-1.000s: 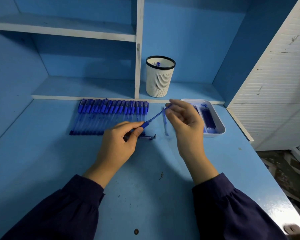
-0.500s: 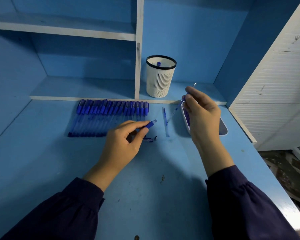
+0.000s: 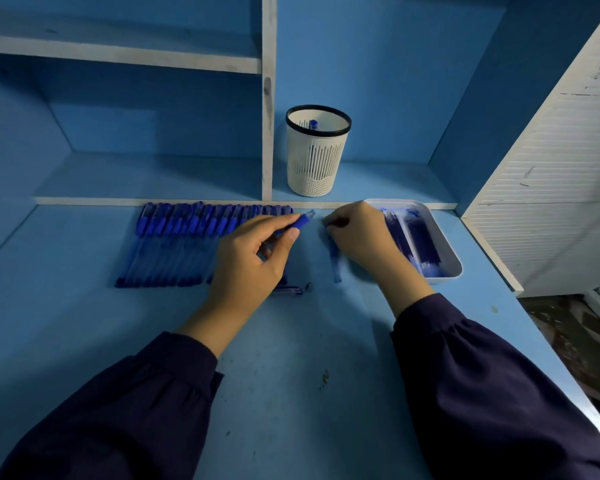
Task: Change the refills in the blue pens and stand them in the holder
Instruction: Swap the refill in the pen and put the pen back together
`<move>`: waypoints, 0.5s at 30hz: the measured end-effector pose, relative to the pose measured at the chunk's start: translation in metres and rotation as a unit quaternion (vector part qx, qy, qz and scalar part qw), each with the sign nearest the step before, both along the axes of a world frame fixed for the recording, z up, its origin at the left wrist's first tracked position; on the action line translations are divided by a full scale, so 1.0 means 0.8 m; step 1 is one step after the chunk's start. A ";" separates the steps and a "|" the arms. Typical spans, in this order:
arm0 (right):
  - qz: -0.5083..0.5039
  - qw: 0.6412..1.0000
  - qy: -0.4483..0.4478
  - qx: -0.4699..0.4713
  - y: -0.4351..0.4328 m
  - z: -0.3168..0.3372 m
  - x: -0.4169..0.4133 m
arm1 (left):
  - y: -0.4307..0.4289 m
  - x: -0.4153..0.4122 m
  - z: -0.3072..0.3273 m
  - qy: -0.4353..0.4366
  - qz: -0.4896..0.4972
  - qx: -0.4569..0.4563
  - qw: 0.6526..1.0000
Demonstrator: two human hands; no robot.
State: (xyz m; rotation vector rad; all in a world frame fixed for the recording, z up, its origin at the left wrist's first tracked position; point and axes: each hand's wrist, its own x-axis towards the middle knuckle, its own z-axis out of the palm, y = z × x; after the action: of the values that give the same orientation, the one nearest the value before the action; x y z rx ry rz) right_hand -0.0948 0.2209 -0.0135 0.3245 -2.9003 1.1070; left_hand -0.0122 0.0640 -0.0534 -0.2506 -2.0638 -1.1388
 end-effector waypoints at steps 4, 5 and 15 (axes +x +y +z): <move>0.012 1.000 0.015 0.016 0.003 0.000 0.004 | 0.001 -0.005 -0.001 0.008 -0.005 -0.007 1.000; 0.013 1.000 0.023 0.014 0.008 0.004 0.005 | 0.002 -0.004 -0.001 0.009 -0.009 -0.007 1.000; -0.082 0.993 0.039 0.072 0.119 0.028 0.000 | 0.005 -0.001 -0.002 -0.002 -0.032 -0.041 0.999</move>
State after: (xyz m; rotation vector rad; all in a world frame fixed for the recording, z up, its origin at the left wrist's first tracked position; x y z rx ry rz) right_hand -0.0952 0.3157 0.0087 0.1252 -2.8814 0.8435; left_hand -0.0126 0.0680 -0.0547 -0.3580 -2.1217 -1.0940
